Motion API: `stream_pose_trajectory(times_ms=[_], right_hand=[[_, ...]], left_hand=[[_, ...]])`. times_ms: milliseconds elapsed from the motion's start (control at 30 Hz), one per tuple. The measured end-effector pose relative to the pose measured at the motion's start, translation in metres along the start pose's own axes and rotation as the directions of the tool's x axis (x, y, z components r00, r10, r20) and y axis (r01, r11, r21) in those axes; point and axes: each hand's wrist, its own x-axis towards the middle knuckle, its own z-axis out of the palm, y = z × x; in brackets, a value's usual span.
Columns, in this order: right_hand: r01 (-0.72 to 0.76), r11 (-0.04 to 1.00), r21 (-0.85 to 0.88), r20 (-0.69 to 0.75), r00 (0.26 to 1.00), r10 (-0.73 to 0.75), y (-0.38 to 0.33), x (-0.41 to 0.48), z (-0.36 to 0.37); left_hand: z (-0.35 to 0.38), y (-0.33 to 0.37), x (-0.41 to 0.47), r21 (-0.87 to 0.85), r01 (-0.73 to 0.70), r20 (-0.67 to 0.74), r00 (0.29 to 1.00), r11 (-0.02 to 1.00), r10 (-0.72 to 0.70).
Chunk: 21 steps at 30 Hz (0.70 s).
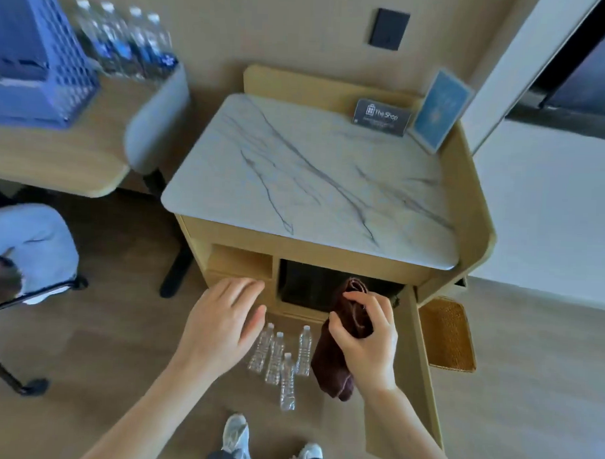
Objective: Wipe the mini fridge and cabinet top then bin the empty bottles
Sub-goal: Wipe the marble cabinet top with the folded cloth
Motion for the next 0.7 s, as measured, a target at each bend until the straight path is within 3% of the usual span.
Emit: stream_pose_trajectory(times_ms=[133, 333, 700], right_hand=[[0.000, 1.000, 0.021, 0.017, 1.000, 0.000, -0.008, -0.015, -0.010], [-0.013, 1.000, -0.011, 0.098, 0.995, 0.014, 0.013, -0.038, -0.013], [-0.028, 0.993, 0.112, 0.162, 0.987, 0.010, -0.009, 0.021, 0.037]], left_hand=[[-0.022, 0.007, -0.013, 0.070, 0.065, -0.052, 0.997, 0.995, -0.062], [-0.001, 0.025, -0.057, 0.024, 0.247, -0.041, 0.968, 0.969, -0.246], [-0.009, -0.024, -0.017, 0.048, 0.292, -0.073, 0.955, 0.955, -0.288]])
